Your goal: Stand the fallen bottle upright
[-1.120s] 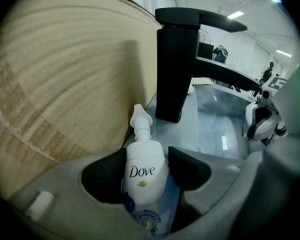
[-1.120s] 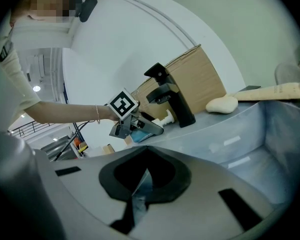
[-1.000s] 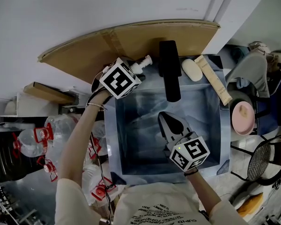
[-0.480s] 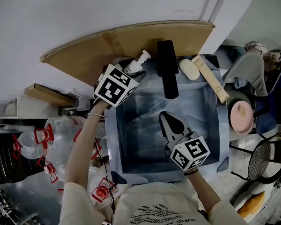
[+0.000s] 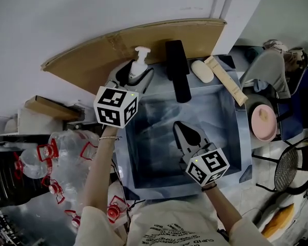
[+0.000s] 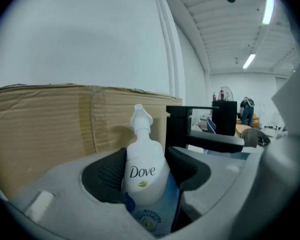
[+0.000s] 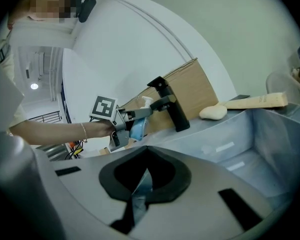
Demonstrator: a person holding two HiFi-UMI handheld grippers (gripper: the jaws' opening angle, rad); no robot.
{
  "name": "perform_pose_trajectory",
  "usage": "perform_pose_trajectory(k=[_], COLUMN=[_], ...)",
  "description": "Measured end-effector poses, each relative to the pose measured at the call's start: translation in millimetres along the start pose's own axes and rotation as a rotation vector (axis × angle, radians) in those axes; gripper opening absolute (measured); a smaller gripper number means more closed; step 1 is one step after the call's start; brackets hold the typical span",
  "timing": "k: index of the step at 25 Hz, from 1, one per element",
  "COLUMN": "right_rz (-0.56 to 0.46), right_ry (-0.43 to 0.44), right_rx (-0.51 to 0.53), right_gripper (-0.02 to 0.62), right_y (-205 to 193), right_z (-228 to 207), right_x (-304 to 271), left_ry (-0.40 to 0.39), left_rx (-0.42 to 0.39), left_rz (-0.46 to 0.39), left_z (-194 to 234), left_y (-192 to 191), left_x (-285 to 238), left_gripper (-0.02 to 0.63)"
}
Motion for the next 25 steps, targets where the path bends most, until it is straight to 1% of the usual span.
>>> perform_pose_trajectory(k=[2,5,8,10,13,16,19,25], right_rz=[-0.001,-0.002,-0.01,-0.017,-0.017,-0.013,-0.016,-0.022], right_ry=[-0.008,-0.022,-0.026,-0.024,-0.034,-0.045,-0.037,-0.046], right_rx=[0.002,0.002,0.005,0.008,-0.005,-0.025,-0.03,-0.06], right_gripper=[0.005,0.005,0.005,0.005,0.005,0.005,0.005,0.005], right_y=[-2.3,-4.4,-5.7,-7.7,-11.5,-16.2,-19.8,-27.5], right_z=[-0.6,-2.4,-3.5,-3.9,-3.5,-3.8,-5.5,-10.9], right_x=[2.2,5.4,5.6,4.9,5.3,5.4,3.7,6.0], left_ry=[0.03,0.073,0.13,0.182,0.266,0.335,0.373,0.449], left_rx=[0.059,0.122,0.156,0.16,0.148,0.162,0.18,0.169], left_rz=[-0.08,-0.18,-0.276,-0.334,-0.395,-0.456,-0.51,-0.565], left_z=[0.9,-0.1,-0.4,-1.6,-4.6,-7.4,-11.0,-15.5], left_y=[-1.0,-2.8,-0.7,0.8,0.7,-1.9,-5.9,-17.2], left_x=[5.9,13.0,20.7,23.7,25.3,27.1,26.1,22.2], left_gripper=[0.27,0.27,0.27,0.27,0.27,0.27,0.27,0.27])
Point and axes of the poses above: the fingertips, and each gripper's own axes: x backward along the fingers, z to its left, y out of its top, the point moved 7 cm from there along x, backward along the fingers, and after that the axes turned 8 degrees about y, right-handed, at the moved point
